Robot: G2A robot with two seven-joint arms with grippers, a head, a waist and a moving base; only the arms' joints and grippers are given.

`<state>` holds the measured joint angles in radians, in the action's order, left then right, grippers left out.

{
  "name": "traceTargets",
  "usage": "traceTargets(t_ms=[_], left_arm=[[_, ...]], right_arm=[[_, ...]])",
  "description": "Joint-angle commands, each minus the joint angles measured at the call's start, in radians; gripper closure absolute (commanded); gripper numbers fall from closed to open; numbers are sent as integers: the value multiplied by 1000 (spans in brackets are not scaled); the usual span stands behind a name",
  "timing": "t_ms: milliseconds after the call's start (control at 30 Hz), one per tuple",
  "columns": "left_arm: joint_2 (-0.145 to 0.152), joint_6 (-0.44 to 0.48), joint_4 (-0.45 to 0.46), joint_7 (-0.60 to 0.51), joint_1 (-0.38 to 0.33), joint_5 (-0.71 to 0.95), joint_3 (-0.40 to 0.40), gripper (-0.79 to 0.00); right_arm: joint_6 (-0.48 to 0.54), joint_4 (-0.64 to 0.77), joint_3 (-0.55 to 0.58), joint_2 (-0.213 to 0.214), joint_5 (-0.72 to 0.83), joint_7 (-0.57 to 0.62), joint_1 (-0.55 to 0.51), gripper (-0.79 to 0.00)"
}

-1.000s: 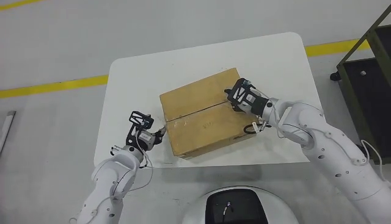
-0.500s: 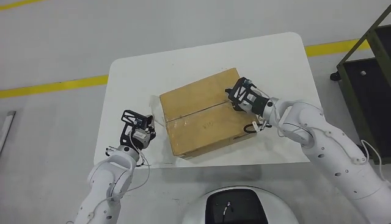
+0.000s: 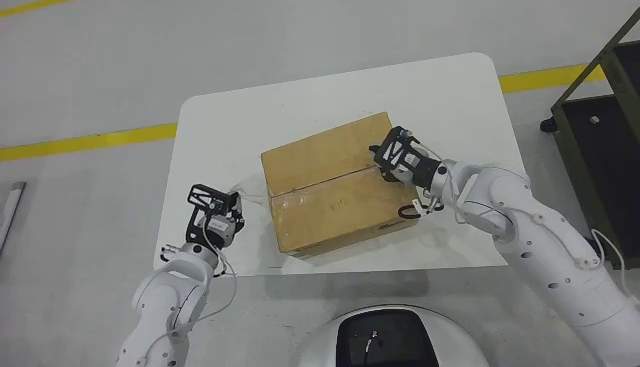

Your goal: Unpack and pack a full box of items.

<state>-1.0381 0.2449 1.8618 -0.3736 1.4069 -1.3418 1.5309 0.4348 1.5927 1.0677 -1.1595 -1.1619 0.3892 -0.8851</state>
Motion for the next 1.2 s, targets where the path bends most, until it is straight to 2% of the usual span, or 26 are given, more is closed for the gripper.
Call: traceTargets(t_ms=[0,133,167,233,267,333,567,767,833,967,1000,1033,1067,1133,1167], left_arm=[[1,8,10,-6,6,-10,5,0],[4,38,34,-13,26,-55,11,-55],[4,35,36,-14,30,-54,13,-228],[4,30,43,-23,38,-65,19,-332],[4,30,47,-26,42,-72,22,-594],[5,28,53,-30,52,-89,30,-785],[6,50,45,-36,99,-96,53,-785],[4,95,-6,6,90,-113,8,-785],[2,107,-26,37,69,-128,-15,-785],[-1,109,-89,187,31,-217,-63,-785],[-2,102,-106,210,20,-240,-74,-776],[-4,95,-122,225,12,-241,-85,-733],[-6,91,-131,236,2,-241,-95,-650],[-8,91,-147,247,-16,-261,-114,-573],[-9,87,-156,252,-22,-265,-122,-582]], right_arm=[[1,-1,0,-1,0,2,1,0],[4,-4,-3,-3,-2,6,0,0],[5,-5,-4,-3,-3,7,0,0],[5,-6,-5,-4,-3,9,-1,0],[6,-6,-6,-4,-3,10,-1,0],[7,-6,-6,-5,-3,11,-1,0],[11,-11,-2,-8,-6,14,9,0],[14,-14,0,-9,-9,14,12,0],[14,-14,0,-10,-11,17,12,0],[17,-11,2,-11,-15,21,12,0],[19,-9,4,-10,-16,22,11,0],[20,-7,6,-10,-18,26,11,0],[22,-6,10,-9,-19,28,10,0],[23,-6,18,-8,-22,32,8,0],[24,-6,20,-8,-22,33,7,0]])
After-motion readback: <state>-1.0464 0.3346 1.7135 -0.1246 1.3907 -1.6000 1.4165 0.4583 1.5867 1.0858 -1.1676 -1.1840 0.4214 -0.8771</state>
